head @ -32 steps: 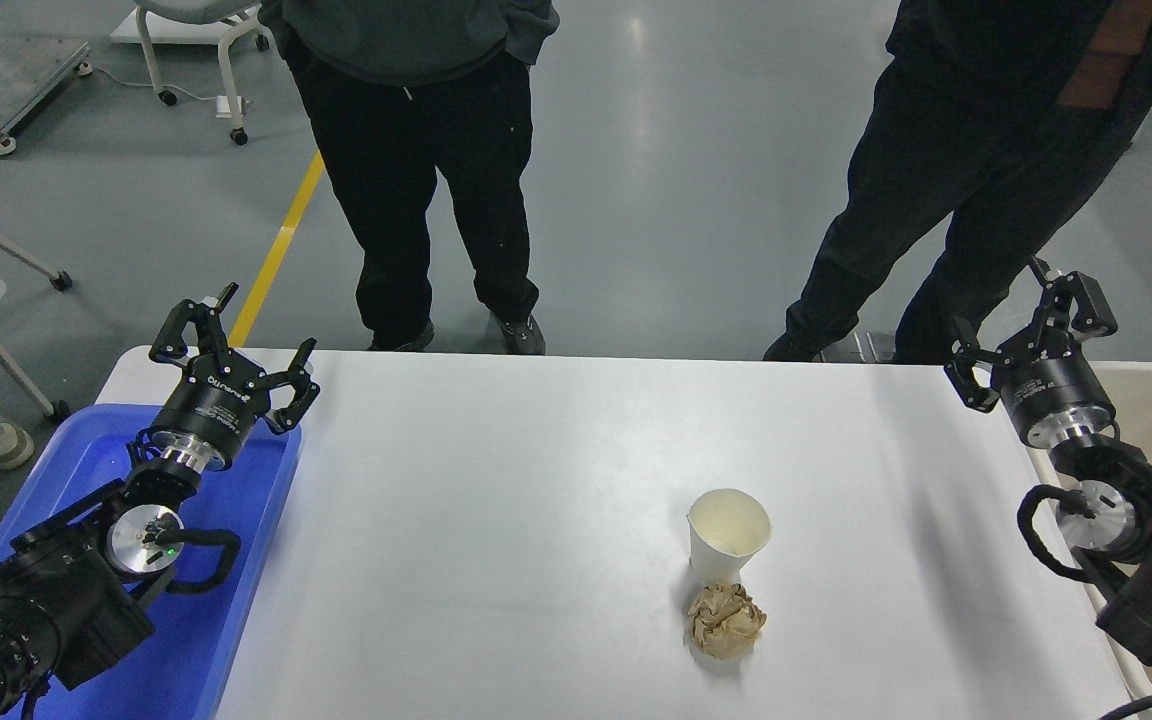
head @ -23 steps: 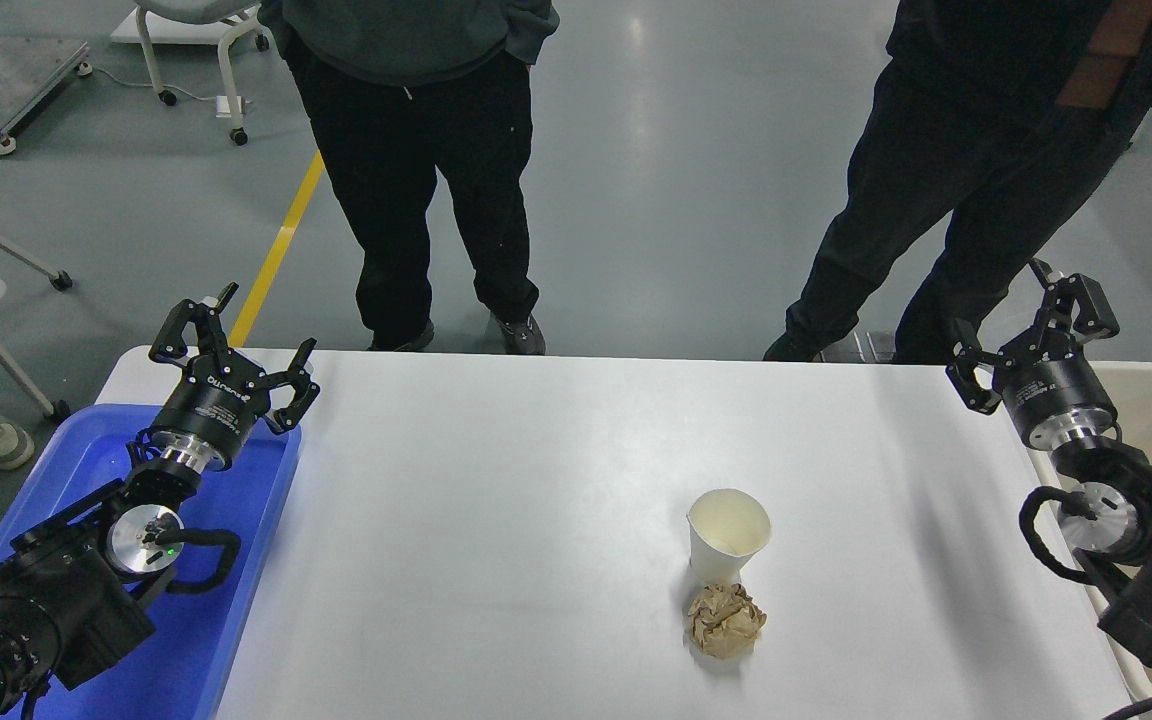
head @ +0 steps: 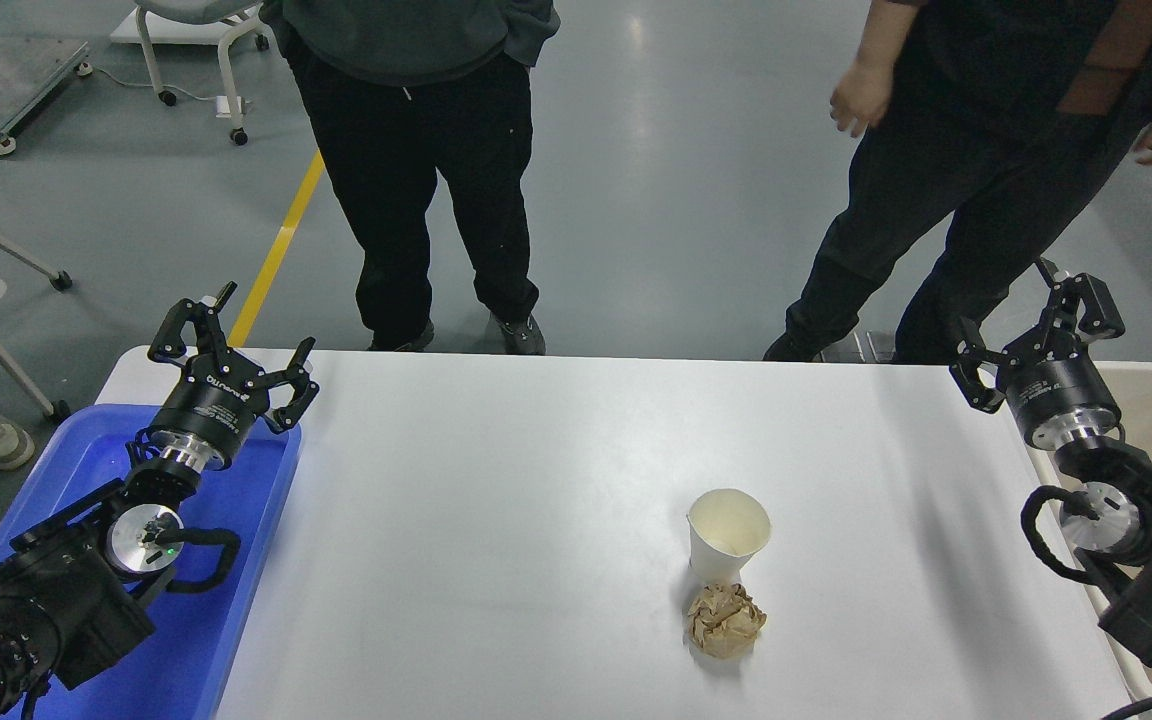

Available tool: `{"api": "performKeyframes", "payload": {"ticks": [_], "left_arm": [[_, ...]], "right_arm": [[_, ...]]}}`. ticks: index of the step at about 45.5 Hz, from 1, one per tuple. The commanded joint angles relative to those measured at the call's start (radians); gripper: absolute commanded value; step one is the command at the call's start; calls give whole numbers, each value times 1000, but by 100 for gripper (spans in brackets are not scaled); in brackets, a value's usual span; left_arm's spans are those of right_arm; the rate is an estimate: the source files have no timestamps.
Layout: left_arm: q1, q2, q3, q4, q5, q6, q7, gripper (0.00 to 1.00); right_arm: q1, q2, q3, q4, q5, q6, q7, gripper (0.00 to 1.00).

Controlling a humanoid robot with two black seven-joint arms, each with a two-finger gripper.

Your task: Dispose of the paper cup in the dustbin

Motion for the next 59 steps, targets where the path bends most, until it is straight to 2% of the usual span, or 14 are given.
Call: {"api": "performKeyframes", "payload": {"ticks": [1,59], "left_arm": [[0,0,0,0,1,1,0,100],[0,0,0,1,0,1,1,100]], "right_arm": [[-1,-5,-9,1,5,4,2,100],[2,-17,-22,-2,-7,-6,-3,100]]}}
